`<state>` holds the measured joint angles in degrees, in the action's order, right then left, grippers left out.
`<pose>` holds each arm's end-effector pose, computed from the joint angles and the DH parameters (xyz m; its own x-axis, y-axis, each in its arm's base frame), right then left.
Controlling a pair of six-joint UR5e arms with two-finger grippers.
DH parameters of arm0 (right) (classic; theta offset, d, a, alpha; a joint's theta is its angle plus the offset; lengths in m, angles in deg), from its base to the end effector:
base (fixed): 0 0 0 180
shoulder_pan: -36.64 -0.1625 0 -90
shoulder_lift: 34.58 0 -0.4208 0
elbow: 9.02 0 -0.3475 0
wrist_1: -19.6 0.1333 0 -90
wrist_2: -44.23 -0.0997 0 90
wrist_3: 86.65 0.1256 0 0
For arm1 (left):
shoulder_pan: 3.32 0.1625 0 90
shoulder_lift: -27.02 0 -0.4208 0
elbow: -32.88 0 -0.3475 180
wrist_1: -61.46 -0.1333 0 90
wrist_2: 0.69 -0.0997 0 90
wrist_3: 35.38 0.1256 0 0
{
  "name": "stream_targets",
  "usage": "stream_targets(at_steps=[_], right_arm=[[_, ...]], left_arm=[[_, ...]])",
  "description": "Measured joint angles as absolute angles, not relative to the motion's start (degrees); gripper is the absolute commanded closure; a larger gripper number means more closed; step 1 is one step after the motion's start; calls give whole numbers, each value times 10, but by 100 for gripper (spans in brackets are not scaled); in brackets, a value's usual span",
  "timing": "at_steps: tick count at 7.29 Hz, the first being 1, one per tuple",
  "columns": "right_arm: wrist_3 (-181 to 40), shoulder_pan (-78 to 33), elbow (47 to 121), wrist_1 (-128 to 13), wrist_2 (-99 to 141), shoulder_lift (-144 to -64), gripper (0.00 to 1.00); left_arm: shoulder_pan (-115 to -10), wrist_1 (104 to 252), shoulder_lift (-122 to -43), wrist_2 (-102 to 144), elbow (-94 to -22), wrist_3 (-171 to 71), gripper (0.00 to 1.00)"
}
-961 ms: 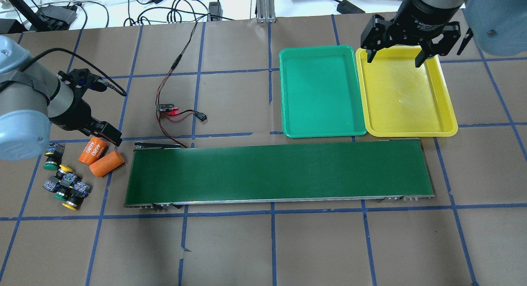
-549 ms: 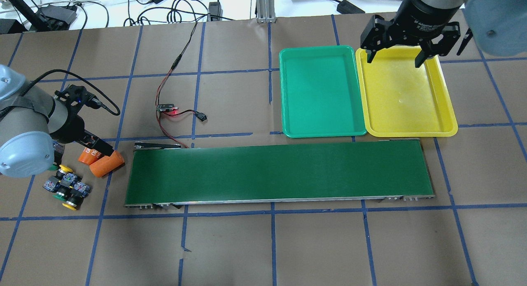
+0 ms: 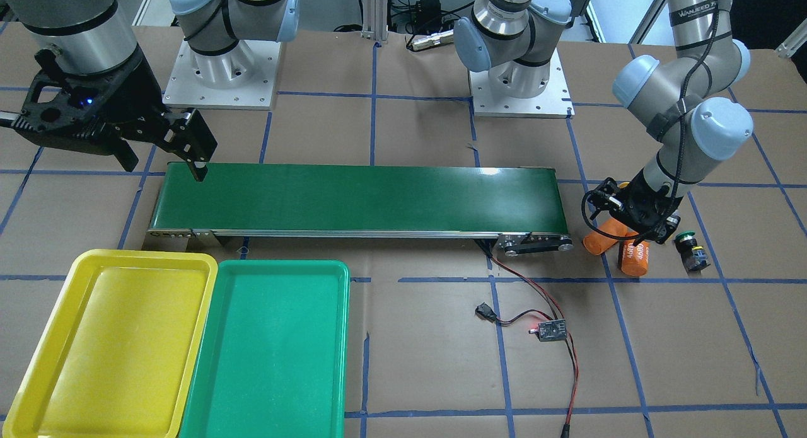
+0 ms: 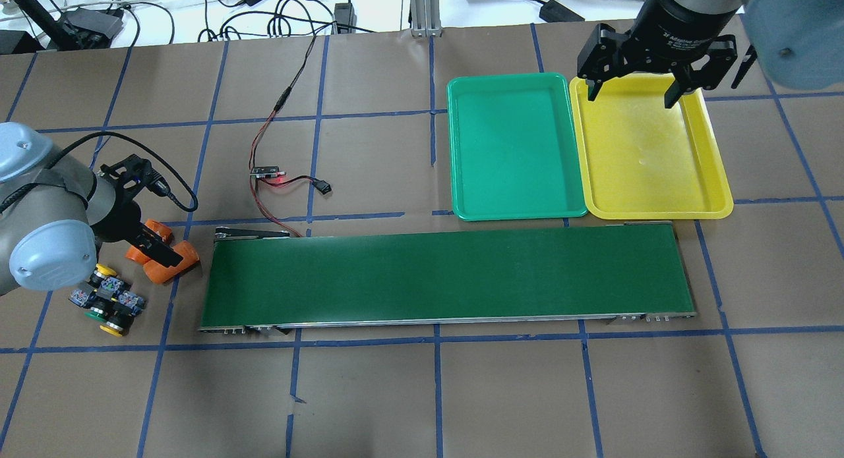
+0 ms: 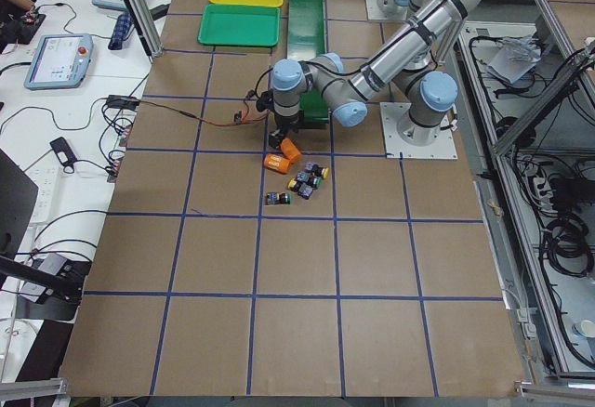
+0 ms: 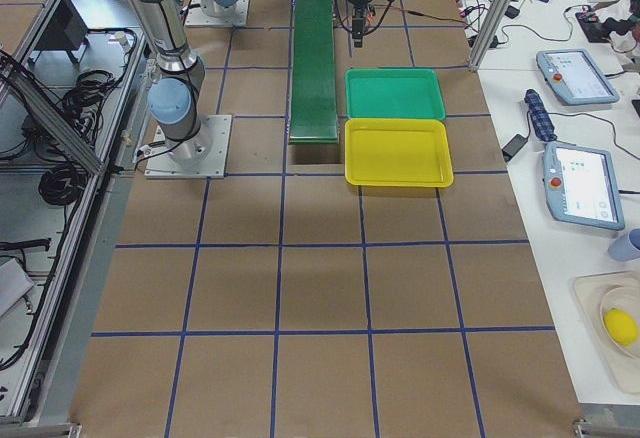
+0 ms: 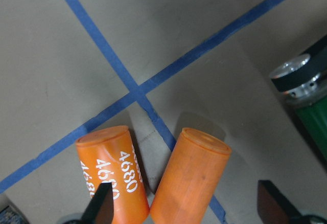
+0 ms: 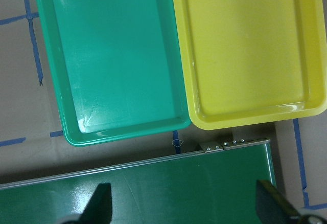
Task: Sort buttons by color to trays
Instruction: 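Lower the left gripper and grasp the plain orange cylinder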
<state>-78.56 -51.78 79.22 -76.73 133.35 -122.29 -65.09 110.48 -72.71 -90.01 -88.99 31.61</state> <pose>0.1220 -0.4797 0.4649 -0.9857 0.1657 -0.0293 0.1678 0.9809 -0.0979 0.0843 -0.4420 0.2199 -0.7797 0.6260 0.0146 0.6260 0.7798 -0.0067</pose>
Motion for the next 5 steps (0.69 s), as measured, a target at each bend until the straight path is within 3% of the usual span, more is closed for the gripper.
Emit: stream_targets(at_steps=[1,5], right_arm=[[-786,-518,792,-767,1333,-1223,0],[-786,-518,792,-767,1334,-1223,0]], left_arm=[[-651,1104,-733,-901,-894,322,13],[-651,1103,-759,-901,-895,319,27]])
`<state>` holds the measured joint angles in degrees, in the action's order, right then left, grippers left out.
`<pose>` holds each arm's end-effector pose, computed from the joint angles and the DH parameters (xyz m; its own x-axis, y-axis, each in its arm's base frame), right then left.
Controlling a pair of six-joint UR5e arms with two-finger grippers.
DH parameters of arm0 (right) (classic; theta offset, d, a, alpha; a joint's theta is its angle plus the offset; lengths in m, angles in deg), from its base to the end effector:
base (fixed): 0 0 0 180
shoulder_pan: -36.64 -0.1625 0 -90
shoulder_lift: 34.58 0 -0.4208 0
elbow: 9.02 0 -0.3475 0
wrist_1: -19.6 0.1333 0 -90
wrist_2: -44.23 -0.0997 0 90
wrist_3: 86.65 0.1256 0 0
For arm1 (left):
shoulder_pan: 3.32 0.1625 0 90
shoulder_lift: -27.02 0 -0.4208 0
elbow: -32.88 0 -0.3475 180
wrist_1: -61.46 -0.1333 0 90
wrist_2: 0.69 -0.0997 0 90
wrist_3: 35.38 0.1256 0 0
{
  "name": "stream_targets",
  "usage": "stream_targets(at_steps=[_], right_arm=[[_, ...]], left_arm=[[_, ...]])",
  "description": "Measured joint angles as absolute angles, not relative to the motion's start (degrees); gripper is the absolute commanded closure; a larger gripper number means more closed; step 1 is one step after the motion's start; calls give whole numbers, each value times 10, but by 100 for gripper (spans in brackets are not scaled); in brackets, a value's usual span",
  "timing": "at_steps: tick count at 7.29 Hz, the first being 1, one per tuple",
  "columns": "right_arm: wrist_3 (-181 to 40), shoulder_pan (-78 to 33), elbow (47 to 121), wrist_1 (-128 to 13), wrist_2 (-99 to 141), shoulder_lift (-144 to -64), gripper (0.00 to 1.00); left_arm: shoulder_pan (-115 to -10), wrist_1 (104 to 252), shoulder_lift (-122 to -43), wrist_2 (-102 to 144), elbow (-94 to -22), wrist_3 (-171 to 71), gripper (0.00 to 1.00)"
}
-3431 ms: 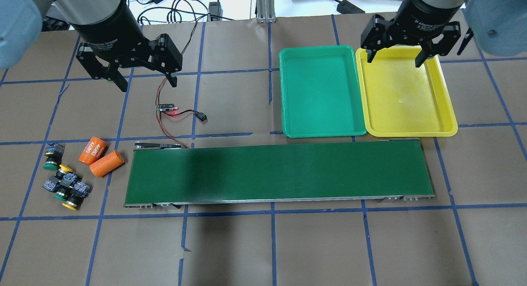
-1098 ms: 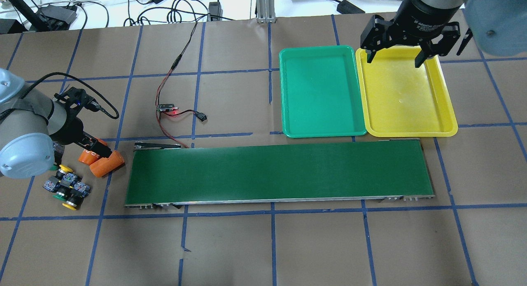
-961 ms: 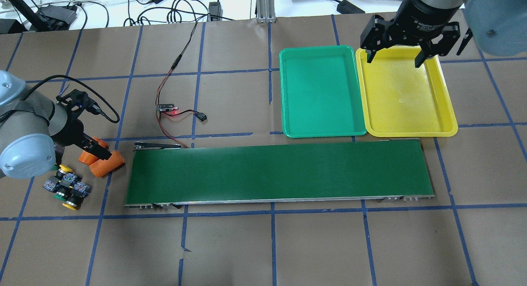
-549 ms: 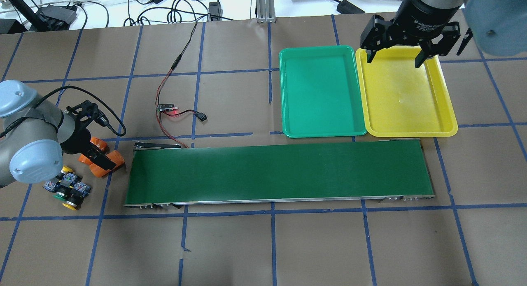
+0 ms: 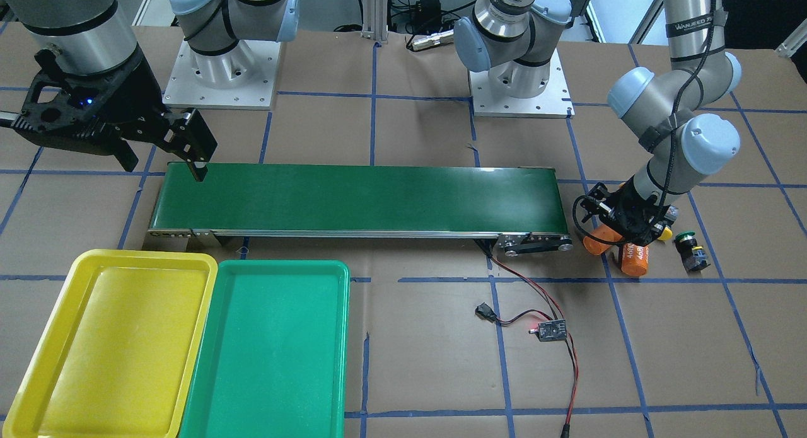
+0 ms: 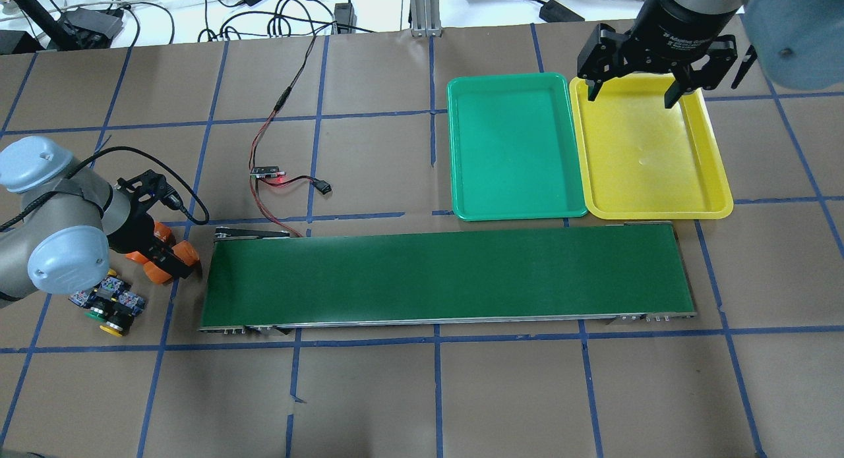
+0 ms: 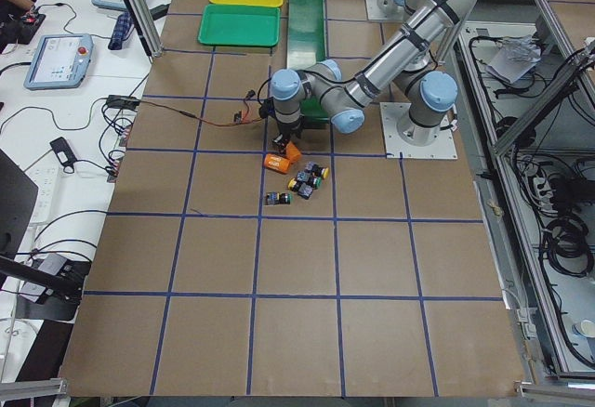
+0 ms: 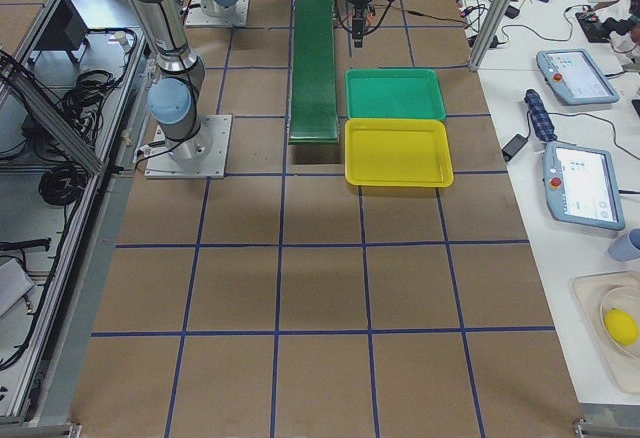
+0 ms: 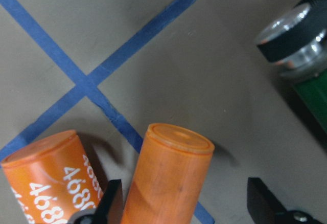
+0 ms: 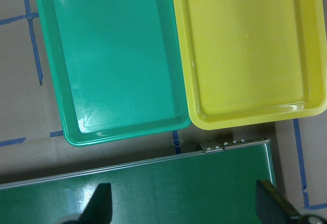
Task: Sort buttons by color to trays
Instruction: 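Lower the left gripper and grasp the plain orange cylinder, then carry the orange cylinder onto the green conveyor belt and release it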
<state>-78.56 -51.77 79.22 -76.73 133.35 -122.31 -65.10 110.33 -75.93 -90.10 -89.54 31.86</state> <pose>0.1220 -0.4796 0.4650 -0.9857 0.1659 -0.0294 0.1680 0.9809 -0.0982 0.0841 -0.4413 0.1927 -0.7756 0.6271 0.0722 0.6297 0.7766 0.0191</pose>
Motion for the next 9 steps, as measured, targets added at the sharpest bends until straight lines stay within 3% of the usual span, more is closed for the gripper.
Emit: stream_targets(at_steps=[1,2,3,6,9], right_arm=[[-786,-518,792,-767,1334,-1223,0],[-786,-518,792,-767,1334,-1224,0],[-786,-518,792,-767,1334,-1224,0],[-786,-518,792,-767,1333,-1224,0],[-786,-518,792,-767,1333,-1224,0]], left_arm=[[-651,1102,-765,-901,-894,319,46],[-651,1100,-770,-902,-893,319,78],[-651,1098,-772,-902,-893,318,93],[-652,1107,-748,-901,-889,318,93],[-680,1215,-650,-891,-887,323,93]])
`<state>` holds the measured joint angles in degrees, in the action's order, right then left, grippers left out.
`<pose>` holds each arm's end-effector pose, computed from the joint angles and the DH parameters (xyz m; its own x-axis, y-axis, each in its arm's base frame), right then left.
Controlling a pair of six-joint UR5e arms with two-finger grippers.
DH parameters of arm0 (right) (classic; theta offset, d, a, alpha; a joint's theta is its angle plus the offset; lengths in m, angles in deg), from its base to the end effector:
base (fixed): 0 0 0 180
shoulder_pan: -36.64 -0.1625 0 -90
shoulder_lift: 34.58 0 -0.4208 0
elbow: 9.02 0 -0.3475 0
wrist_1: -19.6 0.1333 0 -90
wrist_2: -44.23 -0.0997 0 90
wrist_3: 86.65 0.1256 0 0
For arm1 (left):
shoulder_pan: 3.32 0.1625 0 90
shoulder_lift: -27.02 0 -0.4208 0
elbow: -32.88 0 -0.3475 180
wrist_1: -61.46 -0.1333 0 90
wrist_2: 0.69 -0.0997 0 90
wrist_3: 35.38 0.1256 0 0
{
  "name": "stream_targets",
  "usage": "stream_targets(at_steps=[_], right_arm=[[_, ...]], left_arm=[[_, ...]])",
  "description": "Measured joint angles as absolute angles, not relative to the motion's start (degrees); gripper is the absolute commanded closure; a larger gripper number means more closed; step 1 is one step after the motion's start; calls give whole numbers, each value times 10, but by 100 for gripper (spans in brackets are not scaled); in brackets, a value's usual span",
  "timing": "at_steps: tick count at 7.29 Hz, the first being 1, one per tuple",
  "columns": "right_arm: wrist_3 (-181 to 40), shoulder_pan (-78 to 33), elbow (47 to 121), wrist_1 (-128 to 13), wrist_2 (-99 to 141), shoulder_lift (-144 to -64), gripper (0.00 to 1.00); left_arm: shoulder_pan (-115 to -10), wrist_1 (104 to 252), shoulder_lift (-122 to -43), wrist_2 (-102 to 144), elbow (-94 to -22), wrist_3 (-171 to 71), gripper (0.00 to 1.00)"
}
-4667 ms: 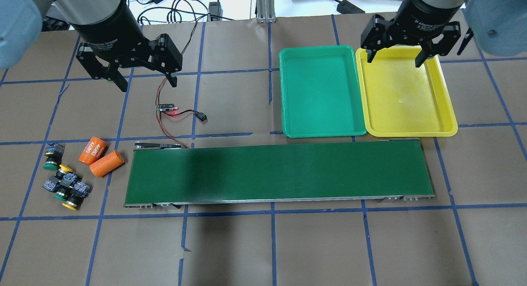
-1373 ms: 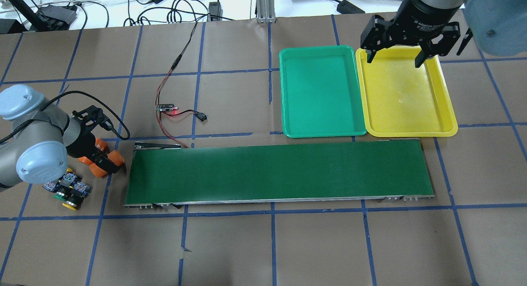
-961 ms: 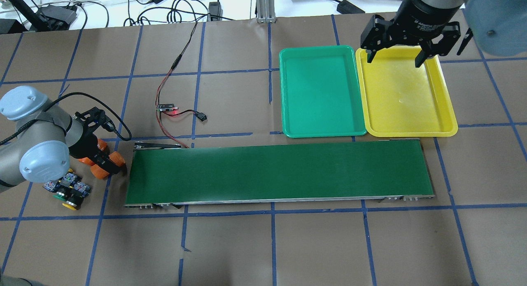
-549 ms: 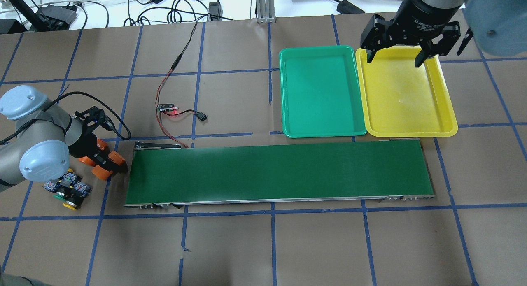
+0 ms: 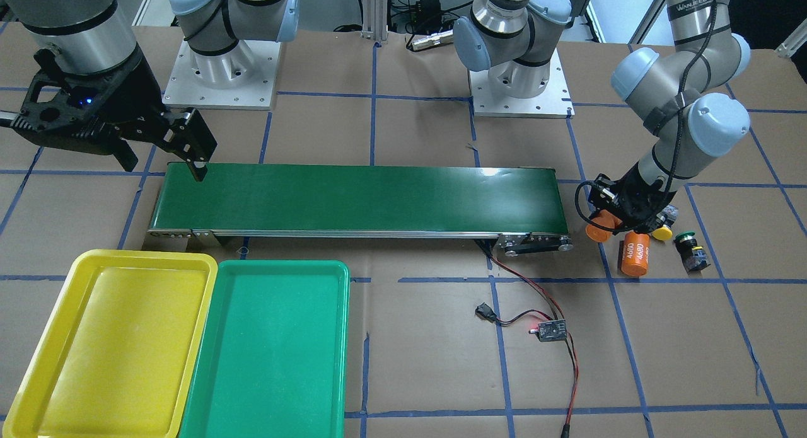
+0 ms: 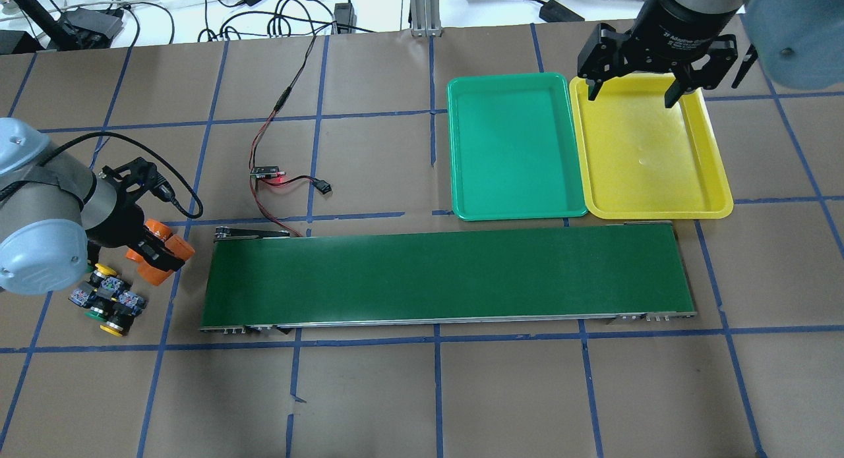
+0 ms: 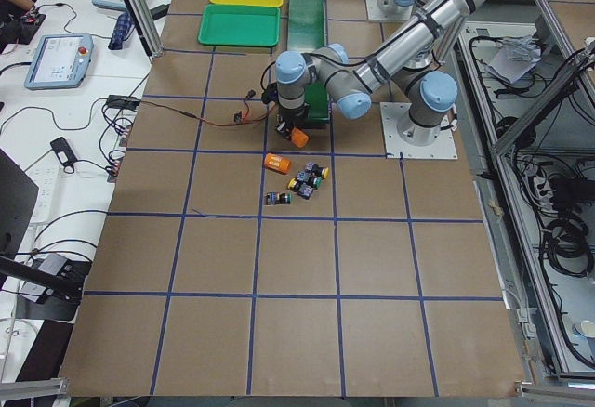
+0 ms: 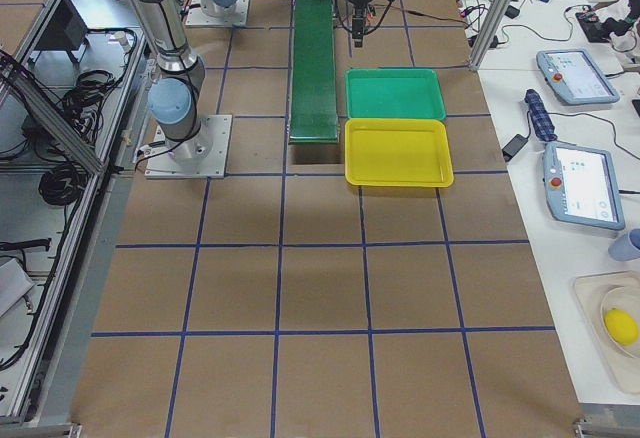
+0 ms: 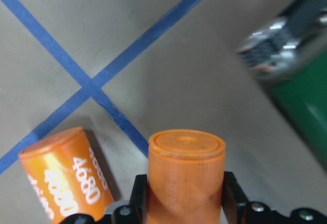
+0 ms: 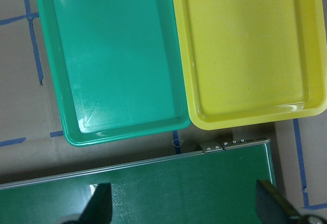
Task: Sort buttons by color to trays
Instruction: 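Carry the orange cylinder onto the green conveyor belt and release it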
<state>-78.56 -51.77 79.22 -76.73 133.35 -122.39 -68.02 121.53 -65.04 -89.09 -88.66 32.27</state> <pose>0.1220 -0.4792 0.4657 -0.9857 0.1658 -0.0296 0.1680 0.9807 -0.0996 0.0456 -0.4165 0.2590 -0.7378 0.6714 0.0698 0.6730 0.7397 -0.0014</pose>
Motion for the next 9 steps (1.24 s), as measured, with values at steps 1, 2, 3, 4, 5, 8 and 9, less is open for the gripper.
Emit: stream_targets(at_steps=[1,2,3,4,5,8,9], right_arm=[[-786,-518,792,-767,1333,-1224,0],[-786,-518,792,-767,1333,-1223,0],[-786,-518,792,-767,1333,-1223,0],[-786,-518,792,-767,1333,-1224,0],[-786,-518,792,-767,1334,-1224,0],[-786,-518,792,-767,1333,-1222,0],[-786,-518,792,-767,1333,-1222,0]], left_arm=[[-710,1251,-618,-890,-883,323,93],[-744,1275,-595,-891,-882,323,95],[-784,1286,-581,-892,-882,323,99],[-823,1290,-574,-894,-885,323,99],[-860,1289,-575,-899,-888,323,99],[-938,1280,-588,-914,-898,324,70],[-949,1273,-590,-914,-905,321,1]])
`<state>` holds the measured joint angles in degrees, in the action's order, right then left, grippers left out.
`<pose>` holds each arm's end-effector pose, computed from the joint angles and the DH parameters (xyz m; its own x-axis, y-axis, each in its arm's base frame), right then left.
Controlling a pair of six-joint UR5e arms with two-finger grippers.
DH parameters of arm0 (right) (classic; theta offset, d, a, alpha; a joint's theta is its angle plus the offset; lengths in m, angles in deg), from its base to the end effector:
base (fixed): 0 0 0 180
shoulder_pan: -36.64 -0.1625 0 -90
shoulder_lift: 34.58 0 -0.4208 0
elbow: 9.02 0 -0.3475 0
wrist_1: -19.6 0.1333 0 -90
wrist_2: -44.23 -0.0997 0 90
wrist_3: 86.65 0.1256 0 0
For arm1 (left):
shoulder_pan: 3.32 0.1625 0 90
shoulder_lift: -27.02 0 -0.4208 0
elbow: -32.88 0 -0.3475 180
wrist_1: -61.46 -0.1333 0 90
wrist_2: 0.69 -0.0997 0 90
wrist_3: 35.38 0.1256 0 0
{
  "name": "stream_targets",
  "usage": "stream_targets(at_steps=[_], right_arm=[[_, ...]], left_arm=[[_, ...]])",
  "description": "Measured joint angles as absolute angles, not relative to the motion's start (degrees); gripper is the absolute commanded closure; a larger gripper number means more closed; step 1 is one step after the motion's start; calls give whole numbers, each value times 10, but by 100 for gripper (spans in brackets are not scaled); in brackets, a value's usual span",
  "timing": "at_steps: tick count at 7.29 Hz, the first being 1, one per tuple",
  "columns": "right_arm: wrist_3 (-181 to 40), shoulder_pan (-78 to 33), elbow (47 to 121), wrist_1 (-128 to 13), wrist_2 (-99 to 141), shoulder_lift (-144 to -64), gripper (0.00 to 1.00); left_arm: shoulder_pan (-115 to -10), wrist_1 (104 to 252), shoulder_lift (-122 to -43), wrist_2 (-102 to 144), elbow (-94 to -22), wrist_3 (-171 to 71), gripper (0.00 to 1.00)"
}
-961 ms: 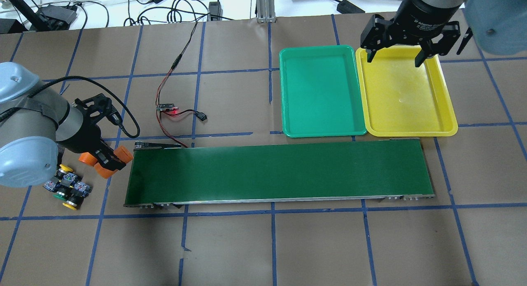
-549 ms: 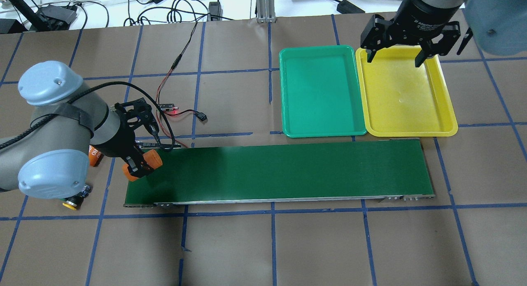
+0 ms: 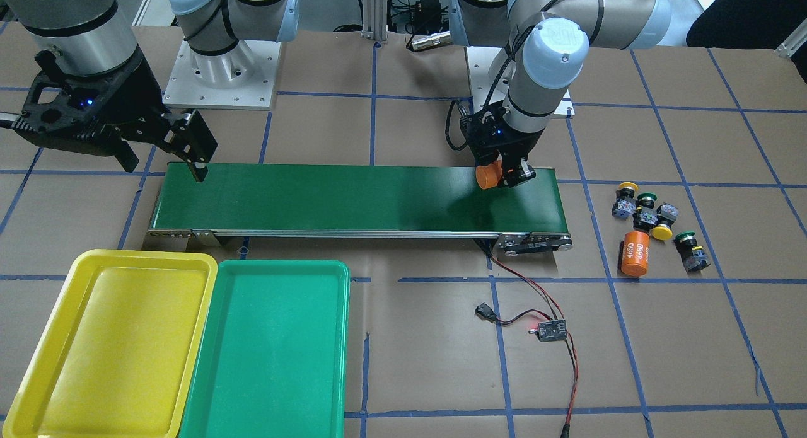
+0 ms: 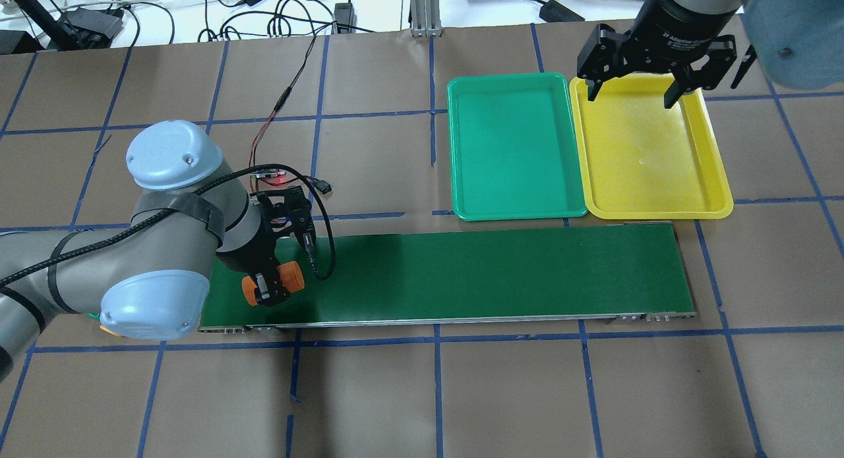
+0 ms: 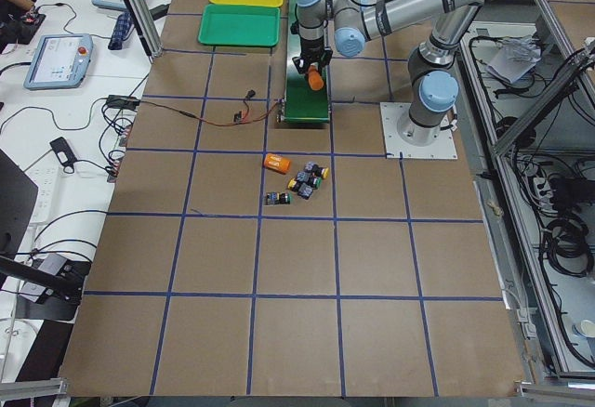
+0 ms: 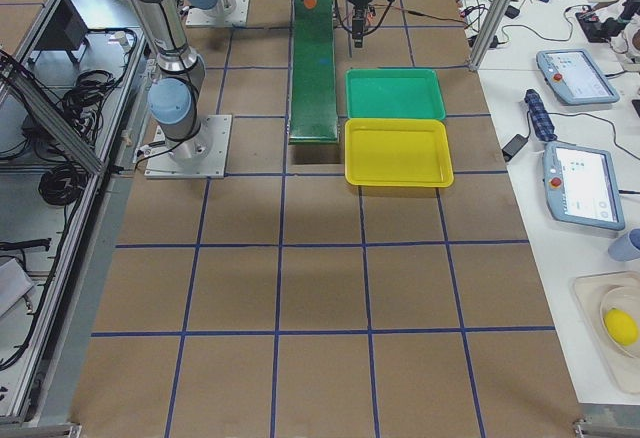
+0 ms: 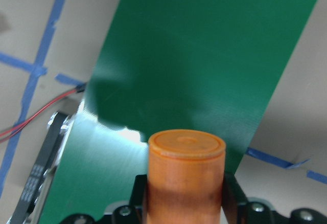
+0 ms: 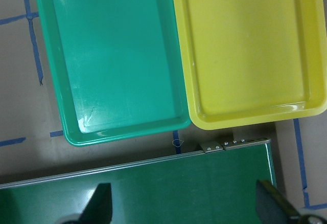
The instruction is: Sort buttons by color to trays
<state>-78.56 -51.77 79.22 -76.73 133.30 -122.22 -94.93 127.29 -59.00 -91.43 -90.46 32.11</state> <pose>0.1221 -0.4801 0.4643 -0.9857 0.1658 -0.0300 0.1680 0.9810 -0.0966 -0.1418 -0.3577 0.2778 -0.3568 0.9309 0.0786 0.9341 0.3541 0.0465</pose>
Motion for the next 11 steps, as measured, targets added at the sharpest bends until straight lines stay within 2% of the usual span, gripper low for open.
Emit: stream_targets(at_steps=[4,7,11], right_arm=[[-786,-518,792,-767,1333,-1223,0],[-786,-518,792,-767,1333,-1222,0],[-786,-518,792,-767,1333,-1224,0]], left_arm=[[-943,1257,-589,-912,-919,284,0],[-833,1251,-581,-907,-912,270,0],[-715,1196,-634,-890,-865,223,0]])
